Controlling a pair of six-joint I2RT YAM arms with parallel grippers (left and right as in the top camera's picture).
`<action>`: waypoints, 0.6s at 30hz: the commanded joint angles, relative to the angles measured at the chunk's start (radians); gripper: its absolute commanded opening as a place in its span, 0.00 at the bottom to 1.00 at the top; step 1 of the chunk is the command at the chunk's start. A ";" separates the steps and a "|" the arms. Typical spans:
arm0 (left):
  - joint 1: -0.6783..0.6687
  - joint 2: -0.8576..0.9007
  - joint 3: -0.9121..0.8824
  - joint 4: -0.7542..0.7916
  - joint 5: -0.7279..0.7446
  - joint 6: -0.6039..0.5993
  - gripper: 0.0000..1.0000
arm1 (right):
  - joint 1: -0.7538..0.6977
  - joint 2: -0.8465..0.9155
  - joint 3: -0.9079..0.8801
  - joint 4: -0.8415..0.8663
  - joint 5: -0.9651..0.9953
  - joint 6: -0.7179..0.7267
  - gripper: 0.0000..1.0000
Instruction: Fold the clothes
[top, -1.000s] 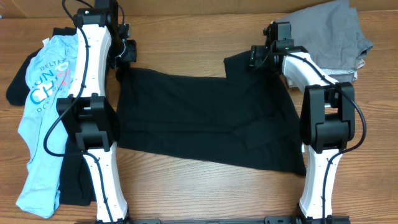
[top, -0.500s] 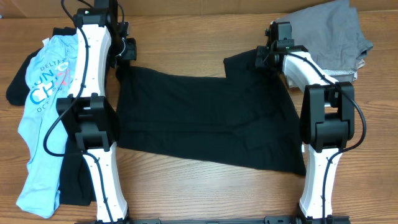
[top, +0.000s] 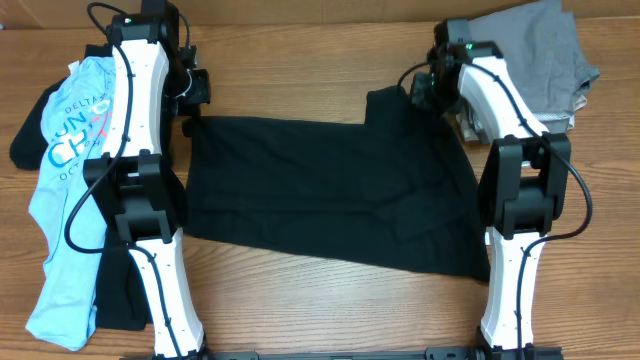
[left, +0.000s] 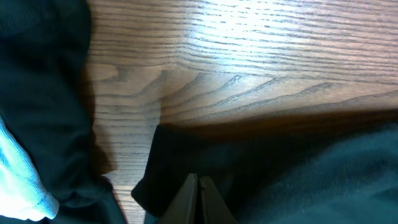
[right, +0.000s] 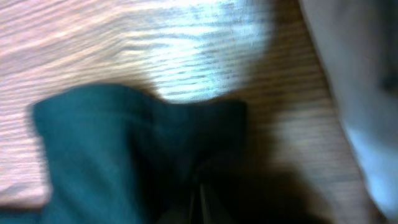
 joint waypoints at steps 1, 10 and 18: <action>0.014 -0.023 0.017 -0.007 -0.007 0.006 0.04 | -0.001 -0.010 0.139 -0.070 0.000 -0.005 0.04; 0.019 -0.102 0.017 -0.019 -0.007 0.031 0.04 | -0.001 -0.022 0.292 -0.317 0.002 -0.005 0.04; 0.024 -0.146 0.017 -0.132 -0.007 0.022 0.04 | -0.001 -0.147 0.298 -0.538 0.002 -0.003 0.04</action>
